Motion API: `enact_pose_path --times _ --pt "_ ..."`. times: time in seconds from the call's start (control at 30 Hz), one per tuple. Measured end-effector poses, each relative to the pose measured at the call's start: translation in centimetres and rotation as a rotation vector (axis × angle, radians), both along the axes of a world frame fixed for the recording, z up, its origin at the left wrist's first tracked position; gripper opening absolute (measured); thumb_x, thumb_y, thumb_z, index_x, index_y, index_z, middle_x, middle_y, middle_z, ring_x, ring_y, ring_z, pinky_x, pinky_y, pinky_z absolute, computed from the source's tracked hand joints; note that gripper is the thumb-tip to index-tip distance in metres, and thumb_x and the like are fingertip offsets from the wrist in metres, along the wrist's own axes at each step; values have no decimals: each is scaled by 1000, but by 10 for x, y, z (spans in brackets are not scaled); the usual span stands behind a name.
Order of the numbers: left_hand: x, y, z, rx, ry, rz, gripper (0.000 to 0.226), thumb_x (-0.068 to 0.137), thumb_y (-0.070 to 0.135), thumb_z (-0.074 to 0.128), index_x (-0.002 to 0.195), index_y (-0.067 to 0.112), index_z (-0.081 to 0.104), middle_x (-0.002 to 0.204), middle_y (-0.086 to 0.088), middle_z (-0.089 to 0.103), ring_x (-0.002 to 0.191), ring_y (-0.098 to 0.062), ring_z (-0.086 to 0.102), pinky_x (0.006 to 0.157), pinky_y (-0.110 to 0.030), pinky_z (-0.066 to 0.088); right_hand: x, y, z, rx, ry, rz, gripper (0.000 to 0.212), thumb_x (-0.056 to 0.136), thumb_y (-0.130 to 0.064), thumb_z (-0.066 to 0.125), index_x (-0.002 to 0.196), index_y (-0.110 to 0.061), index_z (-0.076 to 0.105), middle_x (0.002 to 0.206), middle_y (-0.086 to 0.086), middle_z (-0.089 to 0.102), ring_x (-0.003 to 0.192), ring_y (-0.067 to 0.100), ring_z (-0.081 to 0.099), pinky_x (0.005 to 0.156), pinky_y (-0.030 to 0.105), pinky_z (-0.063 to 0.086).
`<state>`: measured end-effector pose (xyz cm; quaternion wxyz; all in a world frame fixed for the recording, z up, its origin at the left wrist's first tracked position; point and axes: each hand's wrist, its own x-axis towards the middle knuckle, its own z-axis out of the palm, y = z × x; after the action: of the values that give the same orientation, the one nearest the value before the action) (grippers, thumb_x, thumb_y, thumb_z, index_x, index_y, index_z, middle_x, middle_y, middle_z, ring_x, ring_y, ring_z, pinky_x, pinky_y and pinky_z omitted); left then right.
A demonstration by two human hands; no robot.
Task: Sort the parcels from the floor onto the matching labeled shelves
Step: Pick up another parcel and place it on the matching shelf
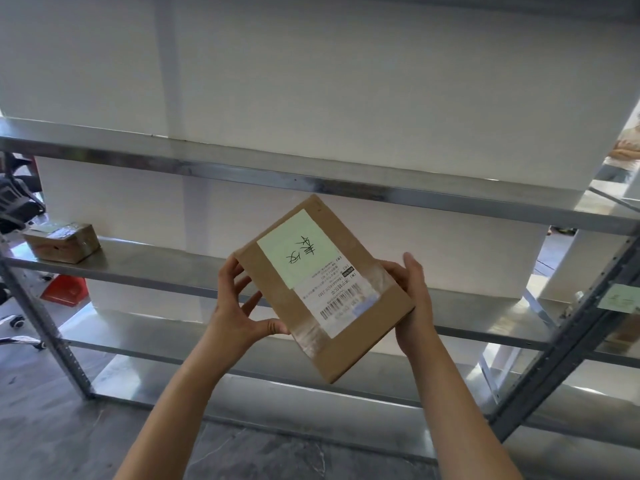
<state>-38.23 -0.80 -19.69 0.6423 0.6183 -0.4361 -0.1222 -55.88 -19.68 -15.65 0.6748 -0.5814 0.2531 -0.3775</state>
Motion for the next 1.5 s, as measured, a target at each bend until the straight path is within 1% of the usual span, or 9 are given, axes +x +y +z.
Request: enact_pose_path --times 0.1,0.23,0.37,0.57,0.77,0.93,1.07,1.3,1.5 --pt "-10 -9 -8 -74 32 63 117 43 56 93 136 40 23 147 1 37 138 -17 43 108 -53 46 16 0 -4 188 -205 -240 57 99 -49 33 74 -19 75 86 10 73 87 34 64 82 45 46" --pt "-26 -22 -16 -201 168 170 109 46 34 95 129 33 23 136 12 39 135 -20 44 107 -50 48 32 14 -3 291 -245 -176 51 74 -63 53 97 -18 63 100 15 62 94 33 61 88 45 47" --pt "-33 -25 -15 -259 234 273 98 51 18 89 124 28 24 141 0 36 134 -18 45 107 -42 49 45 21 -5 155 -169 -163 79 82 -72 59 137 -15 55 141 15 53 127 36 58 109 56 44" --pt "-28 -27 -8 -341 280 409 92 61 0 89 119 26 24 143 -5 37 131 -20 47 107 -35 49 43 35 -9 -93 -153 -81 22 107 -33 41 125 -29 54 127 3 63 110 16 64 90 36 56" --pt "-34 -20 2 -305 190 390 61 77 10 81 110 29 33 126 7 54 117 -7 59 102 -22 49 43 33 -3 54 -170 -45 32 108 -35 35 128 -36 59 125 -7 70 121 14 62 100 39 52" --pt "-12 -6 -7 -223 20 266 21 89 70 46 102 54 48 114 21 64 107 -7 65 90 -19 53 42 11 9 210 -246 -80 46 107 -42 31 138 -22 58 130 8 68 128 26 58 100 42 51" --pt "-2 -3 -6 -231 -4 245 13 103 39 43 114 40 51 106 19 68 99 -8 68 87 -25 55 52 5 18 221 -255 -75 51 106 -47 29 136 -19 60 129 12 69 127 30 60 104 47 48" --pt "42 26 0 -138 53 146 121 66 23 81 156 42 2 96 -13 67 86 -26 73 83 -37 60 80 9 32 196 -202 -54 32 100 -37 42 113 -23 68 111 7 70 105 23 62 79 35 51" --pt "70 55 -1 -26 -382 436 124 46 62 84 149 31 23 117 5 37 99 0 48 79 -8 47 123 37 41 139 -172 -11 44 105 -49 30 97 -30 69 91 -3 74 94 19 65 81 33 50"
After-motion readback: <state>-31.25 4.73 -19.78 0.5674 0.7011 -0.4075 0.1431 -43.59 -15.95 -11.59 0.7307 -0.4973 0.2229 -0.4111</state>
